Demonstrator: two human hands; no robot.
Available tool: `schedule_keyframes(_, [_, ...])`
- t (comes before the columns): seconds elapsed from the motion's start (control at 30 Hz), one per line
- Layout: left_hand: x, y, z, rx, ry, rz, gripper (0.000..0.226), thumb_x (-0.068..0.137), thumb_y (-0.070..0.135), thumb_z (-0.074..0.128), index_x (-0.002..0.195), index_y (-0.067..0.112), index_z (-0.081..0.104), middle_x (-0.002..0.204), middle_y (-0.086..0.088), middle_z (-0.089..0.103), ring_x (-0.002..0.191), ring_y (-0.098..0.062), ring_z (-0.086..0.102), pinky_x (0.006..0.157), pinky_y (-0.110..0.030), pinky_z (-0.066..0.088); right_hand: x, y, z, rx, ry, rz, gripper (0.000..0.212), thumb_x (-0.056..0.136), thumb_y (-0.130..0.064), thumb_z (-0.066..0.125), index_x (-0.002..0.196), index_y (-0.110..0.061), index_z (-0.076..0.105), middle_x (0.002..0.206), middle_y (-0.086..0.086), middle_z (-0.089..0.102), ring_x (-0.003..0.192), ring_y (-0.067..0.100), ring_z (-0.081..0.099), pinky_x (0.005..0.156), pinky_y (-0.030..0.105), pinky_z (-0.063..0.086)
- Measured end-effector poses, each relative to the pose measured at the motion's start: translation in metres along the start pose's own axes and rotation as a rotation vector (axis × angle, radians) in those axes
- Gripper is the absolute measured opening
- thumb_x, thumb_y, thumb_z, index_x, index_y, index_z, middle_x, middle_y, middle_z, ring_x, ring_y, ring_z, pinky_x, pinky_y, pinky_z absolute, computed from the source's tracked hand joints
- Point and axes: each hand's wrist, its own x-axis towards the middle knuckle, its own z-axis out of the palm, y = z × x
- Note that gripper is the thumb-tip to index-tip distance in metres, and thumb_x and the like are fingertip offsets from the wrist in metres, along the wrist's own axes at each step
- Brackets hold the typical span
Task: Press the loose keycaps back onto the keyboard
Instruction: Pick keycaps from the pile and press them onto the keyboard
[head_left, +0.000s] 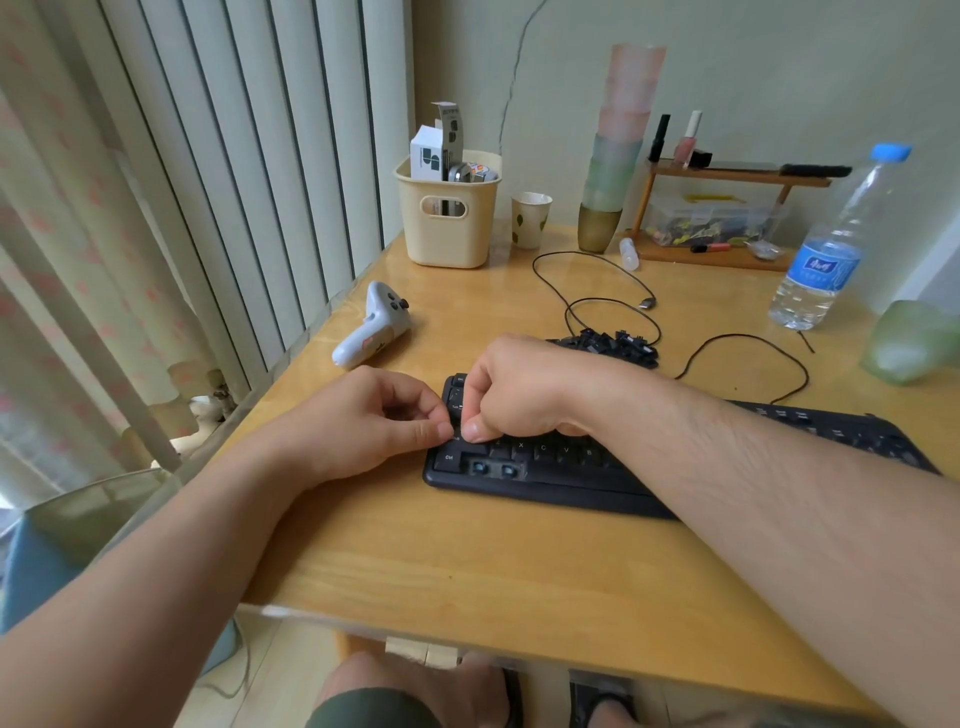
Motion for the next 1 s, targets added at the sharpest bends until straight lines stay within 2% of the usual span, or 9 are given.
schedule_keyframes(0.2, [0.002, 0.0, 0.0, 0.026, -0.015, 0.001, 0.004, 0.091, 0.026, 0.079, 0.088, 0.028, 0.076, 0.072, 0.007, 0.063, 0.07, -0.008, 0.055, 0.074, -0.029, 0.045, 0.003, -0.01, 0.004, -0.187, -0.01, -0.031, 0.017, 0.091, -0.028, 0.078, 0.105, -0.018, 0.076, 0.102, -0.001, 0.073, 0.103, 0.02, 0.067, 0.094, 0.038, 0.057])
schedule_keyframes(0.33, [0.0, 0.002, 0.0, 0.017, 0.024, -0.013, 0.009, 0.091, 0.025, 0.079, 0.086, 0.027, 0.072, 0.07, 0.009, 0.061, 0.067, -0.006, 0.052, 0.071, -0.025, 0.043, 0.003, -0.002, 0.001, -0.045, 0.023, -0.029, 0.009, 0.084, -0.028, 0.084, 0.086, -0.022, 0.077, 0.09, -0.004, 0.074, 0.091, 0.015, 0.067, 0.079, 0.033, 0.057])
schedule_keyframes(0.4, [0.0, 0.003, 0.001, 0.021, 0.048, -0.023, 0.01, 0.091, 0.028, 0.078, 0.086, 0.027, 0.07, 0.07, 0.01, 0.061, 0.067, -0.005, 0.052, 0.069, -0.024, 0.042, 0.002, 0.005, -0.002, 0.043, 0.05, -0.033, 0.013, 0.079, -0.029, 0.088, 0.079, -0.023, 0.076, 0.085, -0.006, 0.074, 0.087, 0.012, 0.067, 0.071, 0.03, 0.053])
schedule_keyframes(0.5, [0.001, 0.003, 0.003, 0.039, 0.077, -0.031, 0.016, 0.09, 0.037, 0.078, 0.084, 0.025, 0.068, 0.068, 0.012, 0.059, 0.067, -0.007, 0.051, 0.069, -0.028, 0.041, 0.002, 0.014, -0.009, 0.108, 0.105, -0.053, 0.02, 0.076, -0.035, 0.091, 0.076, -0.022, 0.075, 0.083, -0.008, 0.073, 0.085, 0.011, 0.067, 0.074, 0.033, 0.055])
schedule_keyframes(0.63, [0.004, 0.001, 0.005, 0.106, 0.077, -0.041, 0.026, 0.086, 0.041, 0.082, 0.083, 0.025, 0.062, 0.066, 0.012, 0.058, 0.063, -0.007, 0.05, 0.066, -0.03, 0.043, 0.003, 0.036, -0.026, 0.144, 0.229, -0.04, 0.023, 0.079, -0.039, 0.088, 0.078, -0.021, 0.073, 0.085, -0.008, 0.072, 0.085, 0.012, 0.065, 0.072, 0.033, 0.049])
schedule_keyframes(0.73, [0.005, 0.002, 0.007, 0.126, 0.095, -0.018, 0.031, 0.082, 0.039, 0.085, 0.084, 0.023, 0.058, 0.063, 0.011, 0.057, 0.06, -0.008, 0.048, 0.061, -0.027, 0.042, 0.004, 0.063, -0.043, 0.144, 0.319, 0.007, 0.022, 0.082, -0.039, 0.086, 0.079, -0.021, 0.074, 0.087, -0.006, 0.073, 0.087, 0.014, 0.066, 0.08, 0.037, 0.054])
schedule_keyframes(0.83, [0.005, 0.004, 0.008, 0.128, 0.137, -0.012, 0.036, 0.08, 0.041, 0.087, 0.087, 0.022, 0.057, 0.062, 0.009, 0.056, 0.058, -0.008, 0.047, 0.057, -0.022, 0.041, 0.004, 0.089, -0.053, 0.137, 0.348, 0.049, 0.022, 0.083, -0.038, 0.085, 0.08, -0.019, 0.074, 0.089, -0.004, 0.072, 0.09, 0.014, 0.065, 0.08, 0.038, 0.051])
schedule_keyframes(0.93, [0.01, 0.011, 0.01, 0.157, 0.112, -0.068, 0.037, 0.079, 0.04, 0.087, 0.084, 0.02, 0.057, 0.06, 0.009, 0.053, 0.056, -0.009, 0.044, 0.058, -0.028, 0.038, 0.003, 0.112, -0.061, 0.133, 0.377, 0.078, 0.022, 0.084, -0.038, 0.084, 0.079, -0.019, 0.074, 0.088, -0.006, 0.072, 0.09, 0.012, 0.063, 0.082, 0.038, 0.051])
schedule_keyframes(1.0, [0.016, 0.019, 0.008, 0.197, 0.085, -0.126, 0.032, 0.08, 0.04, 0.086, 0.082, 0.021, 0.06, 0.059, 0.01, 0.052, 0.054, -0.007, 0.043, 0.056, -0.028, 0.036, 0.002, 0.125, -0.065, 0.124, 0.397, 0.091, 0.022, 0.084, -0.039, 0.083, 0.077, -0.02, 0.074, 0.087, -0.007, 0.071, 0.088, 0.012, 0.062, 0.078, 0.036, 0.05])
